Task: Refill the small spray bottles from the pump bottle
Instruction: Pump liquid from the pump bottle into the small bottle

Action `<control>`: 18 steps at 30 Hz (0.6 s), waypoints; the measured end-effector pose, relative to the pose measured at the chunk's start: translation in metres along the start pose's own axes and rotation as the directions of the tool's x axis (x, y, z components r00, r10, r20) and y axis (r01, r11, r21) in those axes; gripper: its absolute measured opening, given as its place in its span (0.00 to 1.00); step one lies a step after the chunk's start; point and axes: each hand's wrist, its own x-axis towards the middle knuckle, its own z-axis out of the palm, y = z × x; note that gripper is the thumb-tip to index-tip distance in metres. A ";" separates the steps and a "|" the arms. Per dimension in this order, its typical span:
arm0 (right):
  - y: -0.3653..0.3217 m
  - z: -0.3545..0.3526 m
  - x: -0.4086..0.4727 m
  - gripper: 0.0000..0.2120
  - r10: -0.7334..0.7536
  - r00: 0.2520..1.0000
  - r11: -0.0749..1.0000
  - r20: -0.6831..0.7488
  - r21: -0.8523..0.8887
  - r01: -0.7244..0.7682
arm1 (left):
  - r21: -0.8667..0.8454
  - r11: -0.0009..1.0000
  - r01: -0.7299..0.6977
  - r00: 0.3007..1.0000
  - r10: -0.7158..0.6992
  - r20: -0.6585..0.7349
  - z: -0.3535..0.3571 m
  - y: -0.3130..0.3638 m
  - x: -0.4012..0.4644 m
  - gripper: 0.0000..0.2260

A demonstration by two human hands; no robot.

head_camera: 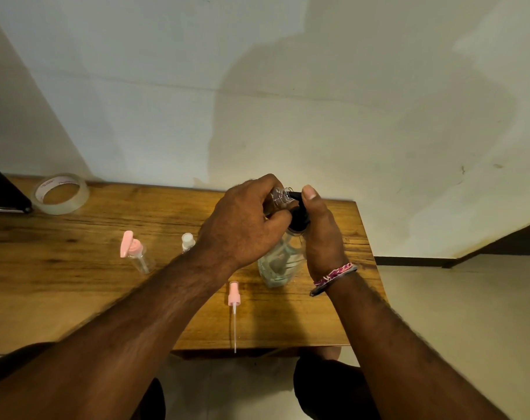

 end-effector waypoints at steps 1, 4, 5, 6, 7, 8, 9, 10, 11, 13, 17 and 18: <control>0.000 0.000 0.000 0.21 0.003 1.000 1.000 -0.002 0.003 -0.003 | 0.003 1.000 0.000 1.000 0.000 0.000 0.000 0.000 0.000 0.04; 0.000 0.000 0.001 0.21 0.014 1.000 1.000 -0.009 0.007 -0.014 | 0.017 1.000 0.003 1.000 -0.003 0.000 0.000 0.001 0.000 0.04; 0.000 0.000 0.001 0.21 0.017 1.000 1.000 -0.010 0.010 -0.017 | 0.023 1.000 0.000 1.000 0.000 0.001 0.000 0.000 0.000 0.04; 0.001 0.000 0.001 0.21 0.019 1.000 1.000 -0.011 0.012 -0.019 | 0.026 1.000 -0.001 1.000 0.001 0.002 0.000 0.000 0.000 0.04; 0.001 0.000 0.001 0.20 0.022 1.000 1.000 -0.019 0.017 -0.022 | 0.031 1.000 0.000 1.000 -0.001 0.006 0.000 0.000 0.000 0.04; 0.001 0.000 0.002 0.19 0.028 0.999 0.999 -0.033 0.027 -0.027 | 0.037 0.999 0.001 1.000 -0.002 0.012 0.000 0.000 0.000 0.04; 0.001 0.000 0.002 0.17 0.034 0.998 0.999 -0.047 0.036 -0.033 | 0.045 0.999 0.001 1.000 -0.002 0.020 0.001 -0.001 0.000 0.05; 0.001 0.000 0.002 0.16 0.036 0.998 0.999 -0.058 0.043 -0.033 | 0.052 0.999 0.001 1.000 -0.003 0.027 0.001 -0.001 0.000 0.06; 0.001 -0.001 0.002 0.15 0.036 0.997 0.998 -0.064 0.047 -0.033 | 0.057 0.998 0.000 1.000 -0.002 0.031 0.001 -0.001 -0.001 0.06; 0.001 -0.001 0.002 0.16 0.027 0.998 0.999 -0.061 0.041 -0.024 | 0.055 0.998 -0.001 1.000 0.000 0.031 0.002 -0.001 -0.001 0.07; 0.001 -0.002 0.001 0.21 -0.001 1.000 1.000 -0.014 -0.011 0.000 | 0.032 0.999 0.007 1.000 -0.008 0.016 0.002 0.000 -0.001 0.05; 0.001 -0.001 0.001 0.21 0.000 1.000 1.000 -0.009 -0.012 0.000 | 0.024 1.000 0.007 1.000 -0.007 0.010 0.001 0.000 0.000 0.04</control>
